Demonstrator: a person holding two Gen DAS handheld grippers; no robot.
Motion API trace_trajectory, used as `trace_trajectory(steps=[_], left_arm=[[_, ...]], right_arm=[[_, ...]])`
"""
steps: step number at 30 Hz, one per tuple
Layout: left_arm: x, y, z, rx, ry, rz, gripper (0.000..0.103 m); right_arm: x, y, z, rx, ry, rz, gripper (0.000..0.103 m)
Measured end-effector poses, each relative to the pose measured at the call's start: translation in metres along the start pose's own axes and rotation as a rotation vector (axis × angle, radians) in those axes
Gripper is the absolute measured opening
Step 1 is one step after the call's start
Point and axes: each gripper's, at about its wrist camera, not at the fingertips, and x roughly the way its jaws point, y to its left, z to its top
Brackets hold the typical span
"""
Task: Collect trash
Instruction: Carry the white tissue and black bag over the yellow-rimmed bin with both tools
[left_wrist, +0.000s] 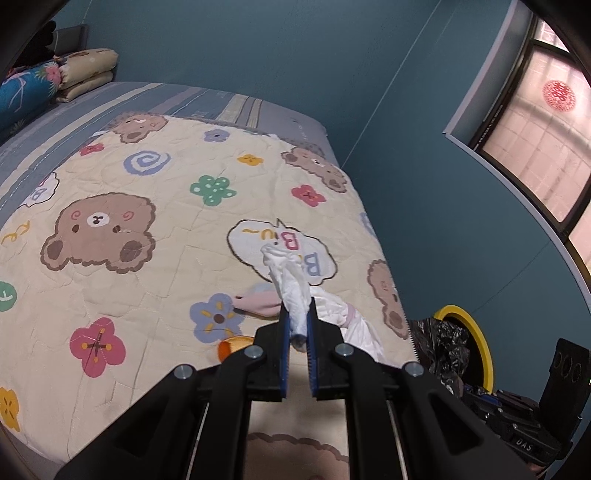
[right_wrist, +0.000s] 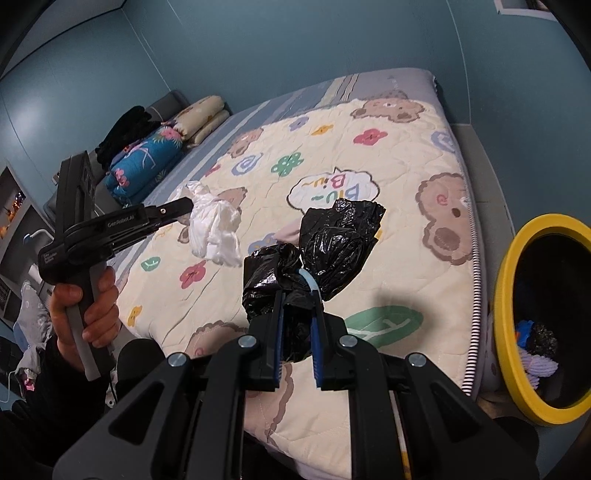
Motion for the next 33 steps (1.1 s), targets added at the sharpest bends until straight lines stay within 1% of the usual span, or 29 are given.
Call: trace_trajectory(steps=[10, 18, 28, 33], left_arm=[[-0.008, -0.035, -0.003, 0.053, -0.006, -0.030, 0.007], [-0.007, -0.076, -0.007, 0.124, -0.011, -0.046, 0.007], [0.008, -0.135, -0.011, 0.217, -0.013, -0.087, 0.007], [0.025, -0.170, -0.010, 0.267, 0.000, -0.122, 0.007]], right_arm=[[-0.031, -0.020, 0.002, 0.033, -0.064, -0.015, 0.012], [-0.049, -0.043, 0.005, 0.067, -0.106, -0.042, 0.012], [-0.086, -0.087, 0.007, 0.134, -0.189, -0.100, 0.012], [-0.107, -0.116, 0.009, 0.178, -0.233, -0.146, 0.012]])
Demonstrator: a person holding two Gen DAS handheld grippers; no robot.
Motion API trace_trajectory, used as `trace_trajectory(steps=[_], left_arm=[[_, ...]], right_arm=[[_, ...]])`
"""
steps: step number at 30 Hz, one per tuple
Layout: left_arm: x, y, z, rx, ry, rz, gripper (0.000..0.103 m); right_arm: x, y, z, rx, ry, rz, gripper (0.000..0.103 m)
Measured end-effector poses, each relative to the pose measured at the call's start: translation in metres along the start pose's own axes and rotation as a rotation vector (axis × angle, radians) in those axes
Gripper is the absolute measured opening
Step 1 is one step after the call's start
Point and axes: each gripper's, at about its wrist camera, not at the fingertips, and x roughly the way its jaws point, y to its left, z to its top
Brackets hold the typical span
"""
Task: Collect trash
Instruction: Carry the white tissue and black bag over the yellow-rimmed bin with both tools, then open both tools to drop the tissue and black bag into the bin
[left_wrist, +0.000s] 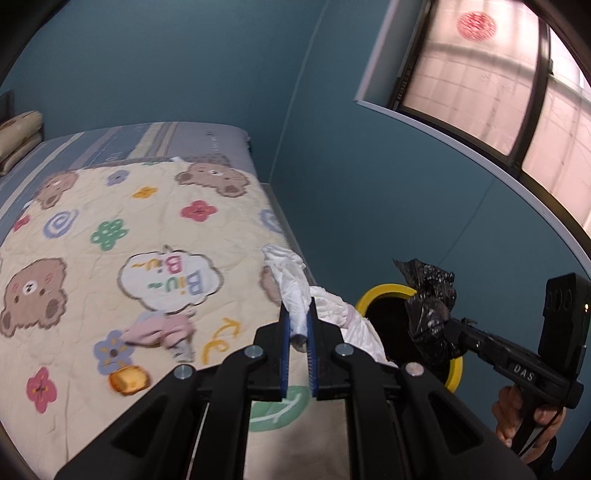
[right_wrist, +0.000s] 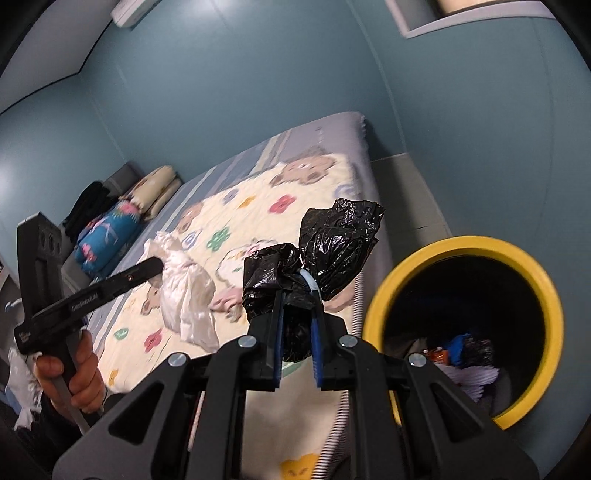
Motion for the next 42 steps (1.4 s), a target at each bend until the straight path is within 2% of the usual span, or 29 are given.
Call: trace_trajectory(steps=[11, 22, 35, 38, 40, 42], left_arm=[[0.062, -0.059, 0.010, 0.070, 0.064, -0.091, 0.007], [0.134, -0.095, -0.011, 0.089, 0.184, -0.150, 0.007], [0.178, -0.110, -0.038, 0.104, 0.276, -0.164, 0.008], [0.179, -0.112, -0.040, 0.107, 0.287, -0.169, 0.018], [0.178, -0.112, -0.040, 0.105, 0.284, -0.168, 0.034], [0.174, -0.113, -0.040, 0.108, 0.277, -0.163, 0.039]], right_arm=[[-0.017, -0.058, 0.012, 0.079, -0.057, -0.107, 0.012], [-0.001, -0.123, 0.003, 0.203, -0.021, -0.182, 0.012], [0.032, -0.166, -0.008, 0.290, 0.040, -0.190, 0.016], [0.035, -0.168, -0.007, 0.301, 0.042, -0.190, 0.017], [0.034, -0.168, -0.007, 0.305, 0.042, -0.200, 0.022], [0.033, -0.169, -0.008, 0.311, 0.040, -0.205, 0.027]])
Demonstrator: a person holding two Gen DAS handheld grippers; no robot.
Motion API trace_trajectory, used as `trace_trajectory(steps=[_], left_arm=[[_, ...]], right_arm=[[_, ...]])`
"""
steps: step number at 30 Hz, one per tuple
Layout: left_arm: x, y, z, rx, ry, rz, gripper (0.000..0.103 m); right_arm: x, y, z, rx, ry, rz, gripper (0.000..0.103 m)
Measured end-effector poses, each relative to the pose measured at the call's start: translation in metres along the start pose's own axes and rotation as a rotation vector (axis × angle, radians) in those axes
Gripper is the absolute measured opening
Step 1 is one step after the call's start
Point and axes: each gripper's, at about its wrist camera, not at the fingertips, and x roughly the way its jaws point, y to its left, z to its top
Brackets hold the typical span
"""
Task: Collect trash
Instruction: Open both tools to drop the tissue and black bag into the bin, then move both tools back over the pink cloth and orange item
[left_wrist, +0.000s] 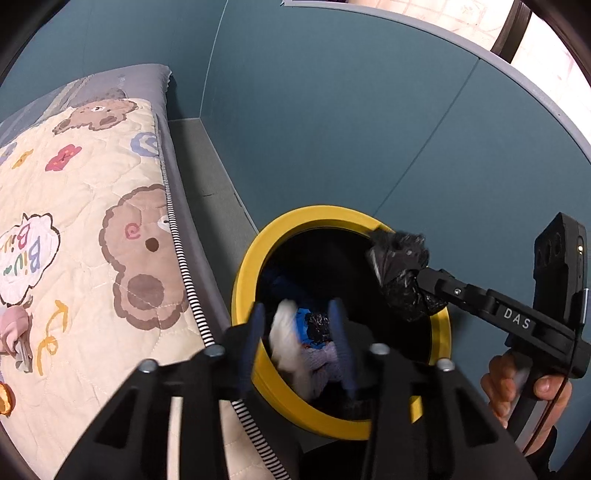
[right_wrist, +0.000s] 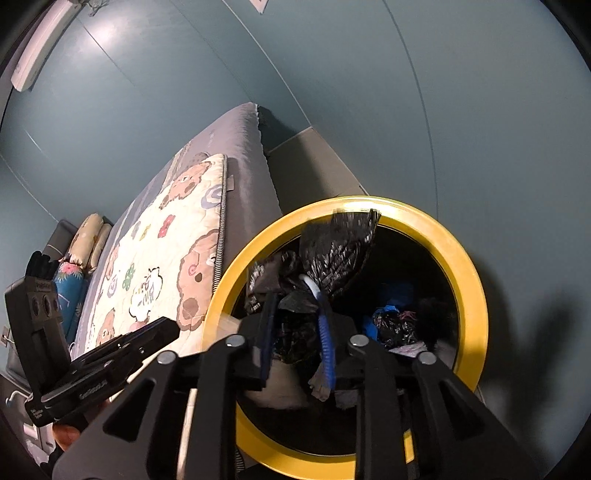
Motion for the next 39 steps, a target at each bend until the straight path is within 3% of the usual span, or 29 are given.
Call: trace_trajectory(steps=[7, 10, 18, 23, 27, 39], left_arm=[[-0.021, 0.005, -0.005, 0.008, -0.037, 0.025, 0.065], [-0.033, 0.016, -0.010, -0.004, -0.056, 0.050, 0.068], [-0.068, 0.065, -0.030, -0.068, -0.079, 0.138, 0.071], [-0.091, 0.105, -0.043, -0.121, -0.095, 0.208, 0.071], [-0.110, 0.138, -0.053, -0.160, -0.112, 0.265, 0.071], [-0.136, 0.236, -0.088, -0.289, -0.100, 0.404, 0.072]], right_arm=[[0.000, 0.001, -0.002, 0.025, 0.002, -0.021, 0.049], [-0.001, 0.004, -0.004, 0.033, 0.012, -0.019, 0.057], [0.001, 0.035, -0.013, -0.030, 0.053, 0.033, 0.065], [0.005, 0.082, -0.019, -0.121, 0.069, 0.084, 0.067], [0.014, 0.121, -0.022, -0.181, 0.088, 0.115, 0.075], [0.060, 0.221, -0.040, -0.333, 0.172, 0.169, 0.075]])
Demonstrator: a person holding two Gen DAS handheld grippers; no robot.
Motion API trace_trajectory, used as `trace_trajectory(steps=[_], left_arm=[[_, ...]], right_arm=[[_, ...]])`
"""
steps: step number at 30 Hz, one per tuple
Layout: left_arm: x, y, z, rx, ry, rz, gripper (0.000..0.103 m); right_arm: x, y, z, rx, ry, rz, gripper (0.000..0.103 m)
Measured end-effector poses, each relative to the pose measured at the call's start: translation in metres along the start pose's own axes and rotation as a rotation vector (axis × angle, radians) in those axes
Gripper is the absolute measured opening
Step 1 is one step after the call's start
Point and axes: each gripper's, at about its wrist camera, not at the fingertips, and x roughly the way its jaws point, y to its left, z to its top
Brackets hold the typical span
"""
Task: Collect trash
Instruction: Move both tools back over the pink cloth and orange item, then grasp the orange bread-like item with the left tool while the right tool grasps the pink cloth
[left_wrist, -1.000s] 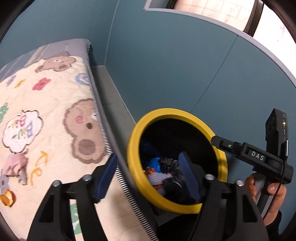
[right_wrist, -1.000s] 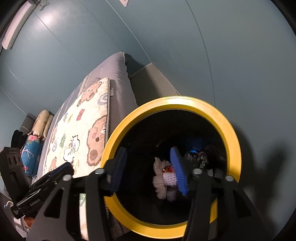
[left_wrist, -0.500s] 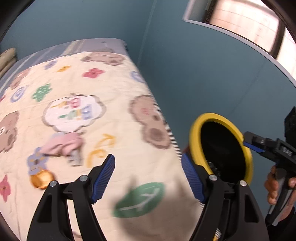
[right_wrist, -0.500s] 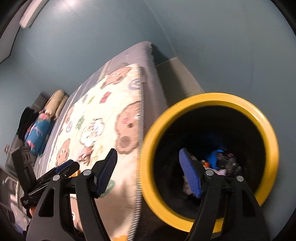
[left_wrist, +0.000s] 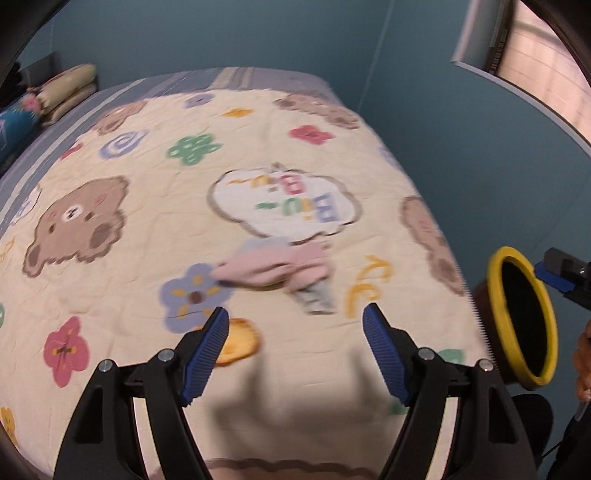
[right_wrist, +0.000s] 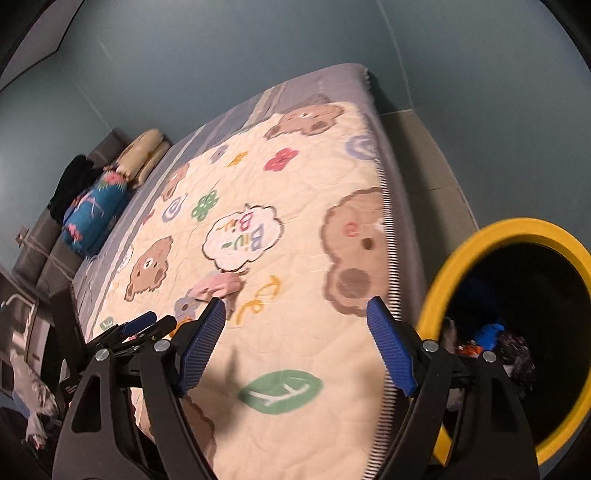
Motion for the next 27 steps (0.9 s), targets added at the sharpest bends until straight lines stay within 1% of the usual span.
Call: trace_trajectory(steps=[5, 11, 15, 18, 22, 27], left_arm=[[0.012, 0.032, -0.004, -0.040, 0.018, 0.038, 0.072], [0.029, 0.057, -0.010, -0.075, 0.056, 0.059, 0.072], [0.041, 0.069, -0.010, -0.096, 0.076, 0.066, 0.072], [0.049, 0.078, -0.011, -0.125, 0.093, 0.054, 0.072], [0.060, 0.082, -0.014, -0.139, 0.113, 0.053, 0.071], [0.067, 0.085, -0.014, -0.151, 0.108, 0.049, 0.070]], right_arm=[[0.035, 0.029, 0.007, -0.055, 0.053, 0.008, 0.075], [0.085, 0.057, 0.009, -0.096, 0.121, 0.032, 0.075], [0.114, 0.069, 0.008, -0.104, 0.162, 0.040, 0.075], [0.137, 0.076, 0.009, -0.090, 0.201, 0.058, 0.075], [0.169, 0.090, 0.011, -0.096, 0.239, 0.066, 0.073], [0.204, 0.100, 0.012, -0.096, 0.276, 0.054, 0.071]])
